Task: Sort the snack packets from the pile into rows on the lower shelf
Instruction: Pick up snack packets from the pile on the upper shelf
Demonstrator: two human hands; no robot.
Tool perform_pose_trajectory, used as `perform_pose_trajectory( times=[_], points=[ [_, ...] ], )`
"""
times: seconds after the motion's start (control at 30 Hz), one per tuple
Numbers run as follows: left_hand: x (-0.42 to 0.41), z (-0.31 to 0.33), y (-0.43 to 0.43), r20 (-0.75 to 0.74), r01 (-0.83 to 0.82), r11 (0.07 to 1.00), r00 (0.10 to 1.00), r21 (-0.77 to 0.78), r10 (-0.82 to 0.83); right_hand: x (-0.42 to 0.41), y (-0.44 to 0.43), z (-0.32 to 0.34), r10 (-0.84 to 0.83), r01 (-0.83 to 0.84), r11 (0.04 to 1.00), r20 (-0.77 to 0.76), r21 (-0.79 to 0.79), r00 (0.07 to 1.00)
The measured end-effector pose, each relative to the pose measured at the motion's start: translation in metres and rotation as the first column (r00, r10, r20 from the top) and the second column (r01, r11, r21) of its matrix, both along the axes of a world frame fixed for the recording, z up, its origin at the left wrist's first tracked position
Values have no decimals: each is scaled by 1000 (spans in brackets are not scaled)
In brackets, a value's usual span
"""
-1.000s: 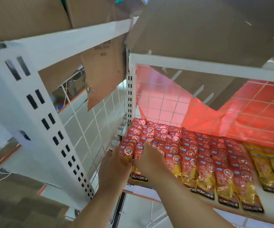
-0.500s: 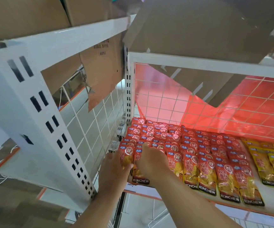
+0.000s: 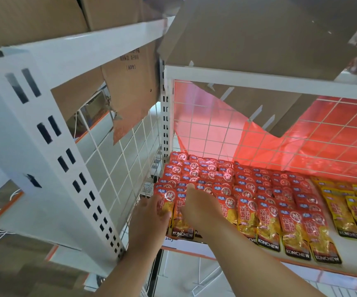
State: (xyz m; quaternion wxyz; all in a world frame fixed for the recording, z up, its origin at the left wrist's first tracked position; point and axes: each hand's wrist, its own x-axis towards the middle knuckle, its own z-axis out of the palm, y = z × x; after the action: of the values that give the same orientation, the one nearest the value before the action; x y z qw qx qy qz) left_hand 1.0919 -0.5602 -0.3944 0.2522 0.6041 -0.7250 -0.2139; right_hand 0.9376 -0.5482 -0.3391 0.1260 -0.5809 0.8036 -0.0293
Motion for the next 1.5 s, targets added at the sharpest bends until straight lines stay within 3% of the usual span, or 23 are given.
perform_pose_trajectory(
  times=[0.4,0.57,0.73,0.87,1.0,1.2,1.5],
  points=[
    [-4,0,-1,-23,-20,1000,1000,8,20,-13,3,8,47,-35,993,103,-113,994],
    [-14,18,-2,-33,-15,989,999,-144,10,-27,8,19,48,-16,981,166,-191,985],
    [-43,58,-10,-175,80,961,976,-264,-129,-48,13,51,29,34,954,202,-299,979],
    [-72,105,-9,-310,165,937,914,-306,-263,-74,32,85,25,70,909,222,-410,975],
    [-111,164,7,-344,279,868,834,-411,-431,-114,75,128,56,94,814,238,-573,970],
    [-168,241,56,-296,458,710,686,-535,-665,-169,155,190,77,104,642,199,-759,977],
    [-303,329,202,-211,585,483,471,-652,-856,-290,351,270,-155,154,493,88,-856,984]
  ],
)
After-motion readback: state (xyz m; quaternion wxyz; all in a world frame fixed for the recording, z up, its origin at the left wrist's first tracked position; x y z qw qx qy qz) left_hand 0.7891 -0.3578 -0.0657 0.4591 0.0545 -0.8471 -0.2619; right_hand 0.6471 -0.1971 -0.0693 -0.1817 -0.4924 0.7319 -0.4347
